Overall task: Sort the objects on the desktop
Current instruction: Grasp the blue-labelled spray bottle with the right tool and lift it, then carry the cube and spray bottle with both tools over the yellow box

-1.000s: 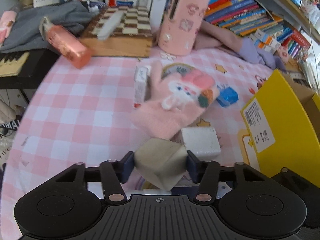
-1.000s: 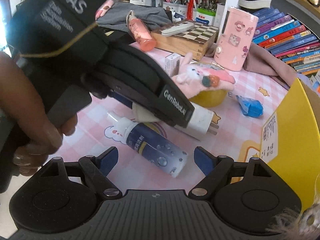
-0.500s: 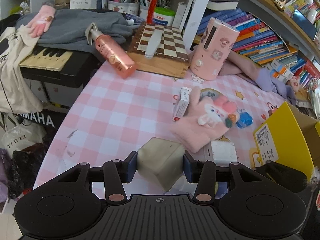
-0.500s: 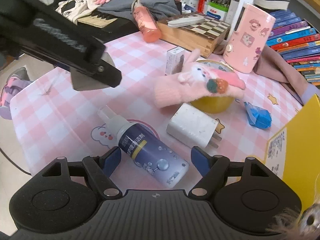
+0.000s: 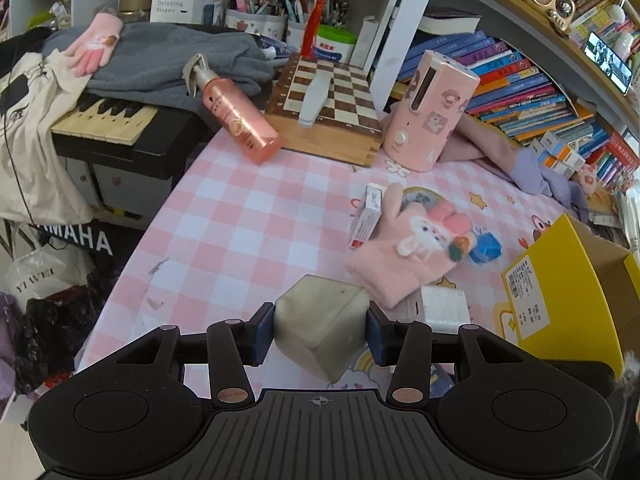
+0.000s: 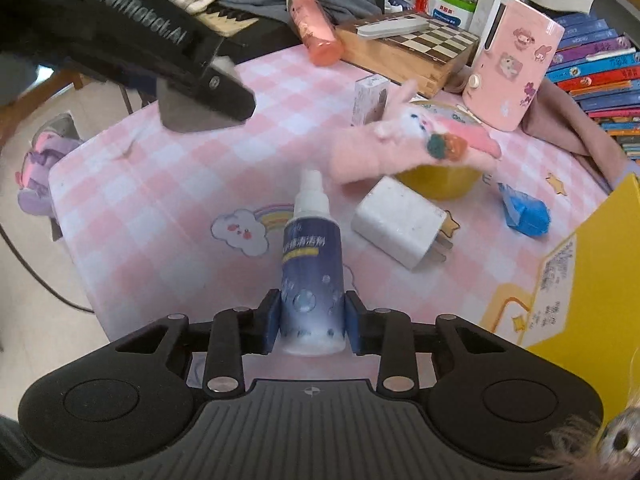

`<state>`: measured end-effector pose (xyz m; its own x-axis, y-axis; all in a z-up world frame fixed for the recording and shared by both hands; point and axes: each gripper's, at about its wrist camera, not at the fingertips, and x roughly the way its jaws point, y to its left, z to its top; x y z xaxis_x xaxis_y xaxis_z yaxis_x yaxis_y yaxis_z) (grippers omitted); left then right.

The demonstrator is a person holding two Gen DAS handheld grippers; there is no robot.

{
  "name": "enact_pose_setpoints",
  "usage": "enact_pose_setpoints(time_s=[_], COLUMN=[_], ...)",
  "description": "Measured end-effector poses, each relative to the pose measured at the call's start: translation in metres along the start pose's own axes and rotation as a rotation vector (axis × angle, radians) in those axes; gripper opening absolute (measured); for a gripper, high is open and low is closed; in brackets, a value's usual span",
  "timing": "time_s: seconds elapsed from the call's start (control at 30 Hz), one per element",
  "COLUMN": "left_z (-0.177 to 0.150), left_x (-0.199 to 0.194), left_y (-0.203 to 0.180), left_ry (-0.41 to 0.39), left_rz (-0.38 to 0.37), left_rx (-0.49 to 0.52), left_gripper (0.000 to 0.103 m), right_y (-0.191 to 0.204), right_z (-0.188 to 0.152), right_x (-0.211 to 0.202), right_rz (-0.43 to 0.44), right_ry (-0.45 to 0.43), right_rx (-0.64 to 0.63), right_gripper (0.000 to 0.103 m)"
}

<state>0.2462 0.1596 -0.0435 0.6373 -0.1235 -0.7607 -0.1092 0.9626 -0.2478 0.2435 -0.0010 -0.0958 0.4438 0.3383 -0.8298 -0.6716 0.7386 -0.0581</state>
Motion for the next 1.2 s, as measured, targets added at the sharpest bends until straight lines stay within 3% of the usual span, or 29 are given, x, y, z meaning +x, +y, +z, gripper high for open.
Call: enact_pose_setpoints(time_s=[0.27, 0.53, 0.9, 1.2], left_z=[-0.007, -0.018, -0.048, -0.079], left_x=[-0.018, -0.04, -0.08, -0.117], left_y=[-0.006, -0.008, -0.018, -0.024], left_ry=[-0.033, -0.071, -0.128, -0.163], left_rz=[-0.008, -0.026, -0.09, -0.178], left_rx=[0.013, 0.011, -0.004, -0.032], left_gripper=[0.045, 0.044, 0.044, 0.044], right_y=[-0.013, -0.01, -0.001, 0.007], right_z=[0.0, -0.007, -0.022, -0.055], right_x=[-0.001, -0.035, -0.09, -0.136], right_rz=[0.043, 0.04, -0.028, -0.075], right_ry=[-0.005, -0.075, -0.194, -0.252], right_rx=[0.133, 0.216, 0.301, 0.397], right_gripper=[0.03, 0.03, 0.03, 0.03])
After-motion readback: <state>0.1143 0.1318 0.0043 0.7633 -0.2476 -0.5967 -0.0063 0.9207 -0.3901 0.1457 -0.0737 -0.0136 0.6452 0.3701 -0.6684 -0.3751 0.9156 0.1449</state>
